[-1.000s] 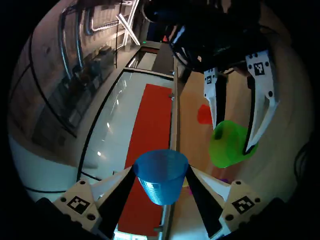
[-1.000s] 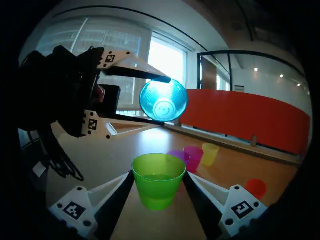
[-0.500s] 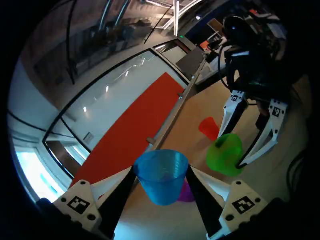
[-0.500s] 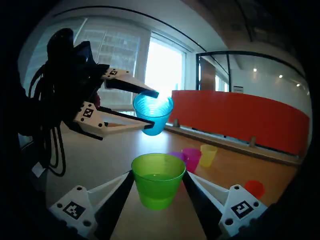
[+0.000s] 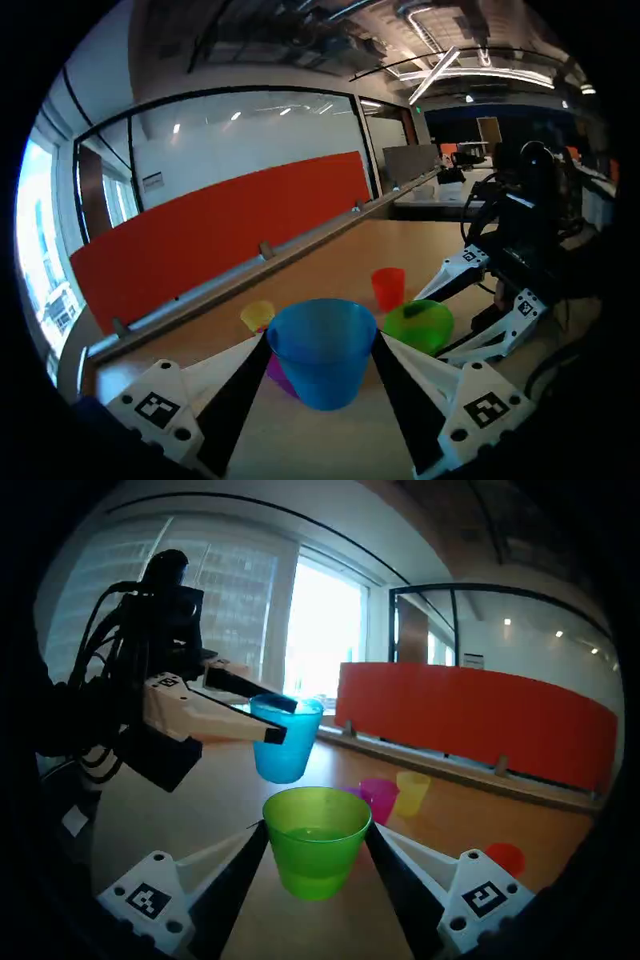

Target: Pour water

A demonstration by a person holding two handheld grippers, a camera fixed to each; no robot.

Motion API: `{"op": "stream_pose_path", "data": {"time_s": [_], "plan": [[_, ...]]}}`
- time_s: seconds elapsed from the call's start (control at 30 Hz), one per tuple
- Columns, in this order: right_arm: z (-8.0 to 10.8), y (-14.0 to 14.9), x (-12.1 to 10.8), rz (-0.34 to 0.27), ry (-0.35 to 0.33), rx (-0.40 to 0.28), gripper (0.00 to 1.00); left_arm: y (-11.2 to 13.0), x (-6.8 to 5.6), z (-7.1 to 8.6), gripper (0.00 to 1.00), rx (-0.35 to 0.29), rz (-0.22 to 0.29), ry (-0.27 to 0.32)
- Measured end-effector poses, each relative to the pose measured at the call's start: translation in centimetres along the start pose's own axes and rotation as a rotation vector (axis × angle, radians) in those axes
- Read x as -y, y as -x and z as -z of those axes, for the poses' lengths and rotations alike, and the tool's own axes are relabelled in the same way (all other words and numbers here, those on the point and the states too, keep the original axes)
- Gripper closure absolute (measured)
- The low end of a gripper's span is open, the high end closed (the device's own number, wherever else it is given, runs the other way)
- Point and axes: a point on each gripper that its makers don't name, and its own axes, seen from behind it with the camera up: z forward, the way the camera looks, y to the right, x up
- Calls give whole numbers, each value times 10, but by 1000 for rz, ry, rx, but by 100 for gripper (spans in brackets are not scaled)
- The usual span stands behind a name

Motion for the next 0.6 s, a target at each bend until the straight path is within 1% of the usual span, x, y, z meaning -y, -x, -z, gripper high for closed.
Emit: {"op": "stream_pose_path", "data": {"time_s": [0.1, 0.2, 0.3, 0.5, 0.6], "plan": [[1, -1, -1, 3, 3, 0, 9, 8, 2, -1, 13, 16, 36, 10], [1, -2, -3, 0, 4, 1, 9, 14, 5, -3, 12, 33, 51, 9], [2, -4, -6, -2, 8, 1, 9, 20, 5, -5, 13, 53, 69, 21], [5, -3, -12, -2, 10, 16, 9, 34, 7, -10, 13, 87, 89, 25], [7, -2, -14, 3, 6, 28, 9, 44, 6, -13, 12, 112, 95, 28]]}}
